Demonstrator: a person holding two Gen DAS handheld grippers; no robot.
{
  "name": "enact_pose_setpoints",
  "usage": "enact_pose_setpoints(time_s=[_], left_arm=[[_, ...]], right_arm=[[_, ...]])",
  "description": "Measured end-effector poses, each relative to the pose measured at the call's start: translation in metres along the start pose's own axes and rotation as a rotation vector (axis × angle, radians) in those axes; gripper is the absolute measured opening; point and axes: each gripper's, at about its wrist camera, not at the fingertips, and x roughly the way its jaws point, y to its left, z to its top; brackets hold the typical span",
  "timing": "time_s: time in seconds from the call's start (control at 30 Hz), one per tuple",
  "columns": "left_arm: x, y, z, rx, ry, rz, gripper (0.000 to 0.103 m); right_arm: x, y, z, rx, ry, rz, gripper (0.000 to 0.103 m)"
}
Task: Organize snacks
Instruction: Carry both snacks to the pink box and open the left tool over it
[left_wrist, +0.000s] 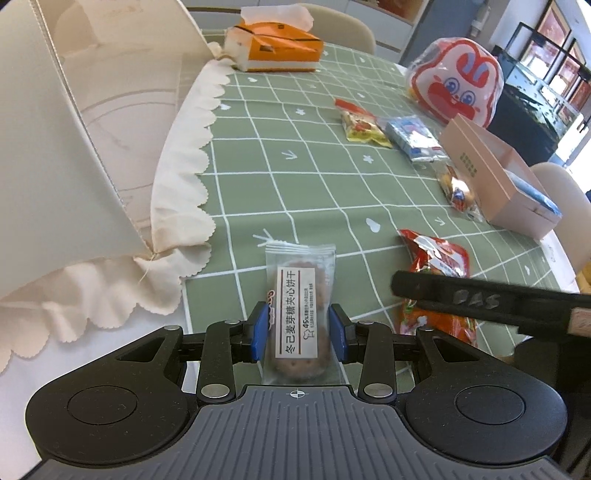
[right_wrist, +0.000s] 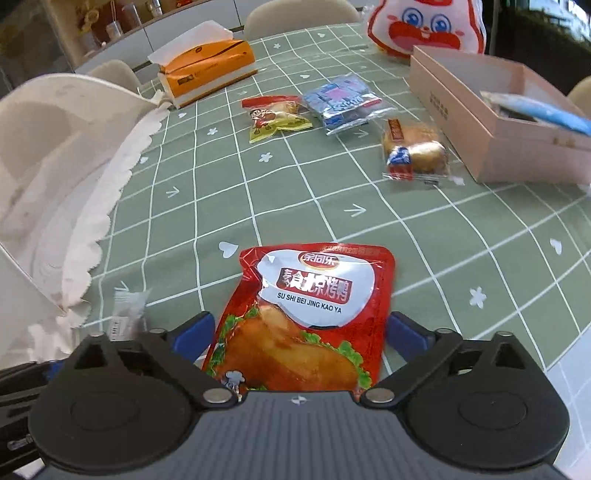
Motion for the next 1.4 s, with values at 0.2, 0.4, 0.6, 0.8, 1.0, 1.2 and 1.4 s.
enact_pose_setpoints(time_s=[0.2, 0.4, 0.6, 0.8, 1.0, 1.2, 1.4], left_arm=[[-0.001, 0.002, -0.001, -0.007, -0.004, -0.012, 0.04], [-0.001, 0.0, -0.002, 0.008, -0.006, -0.003, 0.04], [0.0, 0.0, -0.002, 0.015, -0.009, -0.002, 0.04], [-0.001, -0.003, -0.003, 0.018, -0.001, -0.012, 0.04], [0.004, -0.043, -0.001, 0.091, 0.041, -0.081, 0.04], [0.004, -0.113, 0.012, 0.217, 0.059, -0.155, 0.04], [-0.002, -0.193, 0.041, 0.332, 0.018, -0.241, 0.04]], right_arm=[[0.003, 0.01, -0.006, -0.147, -0.007, -0.025, 0.103], [-0.002, 0.002, -0.013, -0.222, -0.019, 0.033, 0.103], [-0.002, 0.004, -0.013, -0.22, -0.022, 0.031, 0.103], [-0.01, -0.003, -0.016, -0.22, -0.051, 0.032, 0.085], [-0.033, -0.036, -0.018, -0.213, -0.06, 0.031, 0.065], [-0.08, -0.096, -0.011, -0.167, -0.124, -0.003, 0.064], [-0.143, -0.172, 0.025, -0.101, -0.259, -0.08, 0.064]])
